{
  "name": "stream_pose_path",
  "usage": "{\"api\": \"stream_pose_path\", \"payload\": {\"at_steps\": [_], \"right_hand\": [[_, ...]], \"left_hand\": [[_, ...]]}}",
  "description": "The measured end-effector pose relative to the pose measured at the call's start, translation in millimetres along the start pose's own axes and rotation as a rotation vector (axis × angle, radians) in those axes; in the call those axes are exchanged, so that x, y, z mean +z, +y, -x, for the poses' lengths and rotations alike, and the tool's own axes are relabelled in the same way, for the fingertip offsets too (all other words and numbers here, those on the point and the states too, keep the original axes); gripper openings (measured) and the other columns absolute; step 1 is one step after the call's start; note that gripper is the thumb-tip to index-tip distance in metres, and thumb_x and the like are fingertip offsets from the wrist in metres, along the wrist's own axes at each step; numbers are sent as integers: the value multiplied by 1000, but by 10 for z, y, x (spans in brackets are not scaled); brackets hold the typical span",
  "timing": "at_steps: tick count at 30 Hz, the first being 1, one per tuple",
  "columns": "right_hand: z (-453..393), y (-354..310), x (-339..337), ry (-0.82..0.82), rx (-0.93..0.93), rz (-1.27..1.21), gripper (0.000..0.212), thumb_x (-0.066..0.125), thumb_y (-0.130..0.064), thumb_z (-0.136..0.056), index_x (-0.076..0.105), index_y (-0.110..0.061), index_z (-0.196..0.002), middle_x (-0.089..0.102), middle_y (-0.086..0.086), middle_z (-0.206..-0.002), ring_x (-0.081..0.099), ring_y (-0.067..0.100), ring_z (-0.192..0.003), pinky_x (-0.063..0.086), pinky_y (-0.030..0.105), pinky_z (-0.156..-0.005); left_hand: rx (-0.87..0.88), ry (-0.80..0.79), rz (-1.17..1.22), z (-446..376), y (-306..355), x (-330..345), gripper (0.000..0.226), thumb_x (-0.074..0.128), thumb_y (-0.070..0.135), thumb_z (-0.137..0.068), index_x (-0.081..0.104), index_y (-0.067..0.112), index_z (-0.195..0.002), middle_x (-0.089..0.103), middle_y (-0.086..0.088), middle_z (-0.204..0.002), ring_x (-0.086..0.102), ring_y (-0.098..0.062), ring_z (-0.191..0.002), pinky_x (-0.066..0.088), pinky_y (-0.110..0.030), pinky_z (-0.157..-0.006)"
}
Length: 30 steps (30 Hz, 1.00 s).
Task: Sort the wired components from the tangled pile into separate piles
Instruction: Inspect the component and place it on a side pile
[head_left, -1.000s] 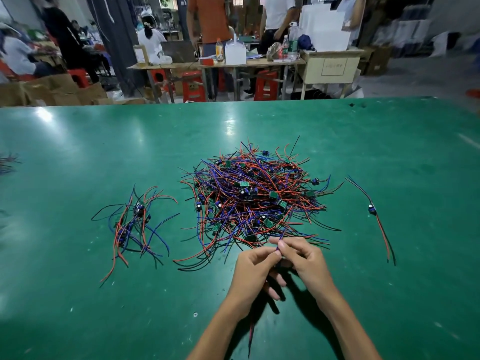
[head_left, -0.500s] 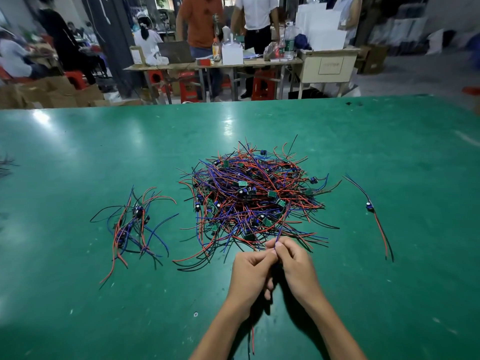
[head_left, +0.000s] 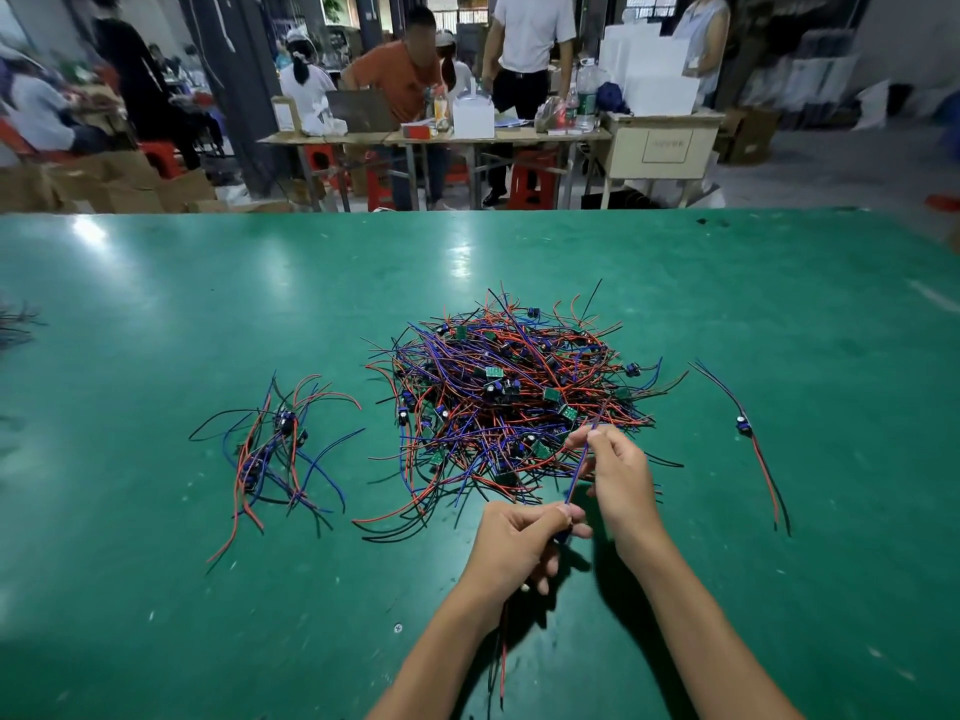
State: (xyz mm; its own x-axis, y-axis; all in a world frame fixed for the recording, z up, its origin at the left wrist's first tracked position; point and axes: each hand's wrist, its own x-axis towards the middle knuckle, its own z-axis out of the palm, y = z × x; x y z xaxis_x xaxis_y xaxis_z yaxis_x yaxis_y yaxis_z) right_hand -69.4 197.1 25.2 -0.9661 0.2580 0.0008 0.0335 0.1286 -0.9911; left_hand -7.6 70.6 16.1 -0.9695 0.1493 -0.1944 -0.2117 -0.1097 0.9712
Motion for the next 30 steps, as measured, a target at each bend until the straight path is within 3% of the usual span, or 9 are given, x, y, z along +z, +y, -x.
{"api": "stream_pose_path", "payload": {"at_steps": [5, 10, 15, 17, 20, 24, 27, 30], "right_hand": [[-118, -179, -15, 28, 167, -163, 27, 45, -17, -98, 67, -23, -84, 76, -4, -91, 50, 15, -71, 40, 28, -56], [-146, -114, -125, -124, 481, -577, 19, 48, -24, -99, 60, -20, -85, 73, -3, -86, 50, 17, -73, 37, 31, -64], [-16, -35, -199, -279, 258, -349, 30, 52, -41, -102, 75, -23, -112, 77, -4, -96, 61, 9, -70, 46, 26, -65], [89, -30, -226, -394, 167, -186, 33, 61, -49, -92, 78, -27, -109, 78, -2, -101, 65, 9, -70, 50, 20, -60], [198, -4, -251, -486, 115, -75, 24, 66, -39, -93, 80, -22, -102, 79, 2, -97, 69, 11, -69, 50, 16, -58], [206, 39, -294, -371, 143, -109, 22, 61, -29, -100, 78, -16, -105, 79, 8, -97, 74, 19, -75, 58, 22, -65], [179, 70, -362, -235, 115, -126, 20, 59, -28, -102, 77, -20, -106, 79, 6, -92, 72, 14, -72, 56, 21, -60], [186, 132, -410, -145, 102, -181, 18, 61, -25, -101, 77, -18, -103, 79, 8, -89, 71, 14, -67, 56, 20, -57]], "left_hand": [[-18, -34, -16, -4, -8, -12, 20, 64, 17, -96, 82, 12, -88, 79, -8, -94, 48, -8, -48, 42, -19, -37], [-28, -41, -3, -11, -53, -47, 20, 63, 13, -97, 82, 11, -90, 79, -10, -93, 48, -8, -48, 46, -20, -40], [-48, -15, 146, -44, -99, -131, 20, 60, 12, -100, 77, 2, -101, 76, -14, -93, 50, -8, -53, 49, -20, -49], [-47, -24, 180, -62, -104, -146, 22, 59, 13, -100, 75, -2, -105, 74, -14, -91, 50, -7, -54, 48, -19, -52], [-23, -77, 176, -54, -101, -169, 26, 60, 14, -100, 71, -6, -112, 69, -20, -93, 52, -8, -59, 50, -19, -57], [-21, -165, 208, -44, -109, -242, 28, 61, 9, -98, 65, -4, -123, 73, -22, -109, 57, -12, -62, 54, -21, -63], [-41, -155, 144, -74, -104, -297, 23, 60, 3, -98, 66, -2, -120, 75, -21, -102, 58, -10, -55, 52, -20, -55], [12, -102, -113, -99, -88, -353, 14, 62, 15, -100, 72, 9, -107, 78, -12, -89, 53, -8, -47, 45, -19, -44]]}}
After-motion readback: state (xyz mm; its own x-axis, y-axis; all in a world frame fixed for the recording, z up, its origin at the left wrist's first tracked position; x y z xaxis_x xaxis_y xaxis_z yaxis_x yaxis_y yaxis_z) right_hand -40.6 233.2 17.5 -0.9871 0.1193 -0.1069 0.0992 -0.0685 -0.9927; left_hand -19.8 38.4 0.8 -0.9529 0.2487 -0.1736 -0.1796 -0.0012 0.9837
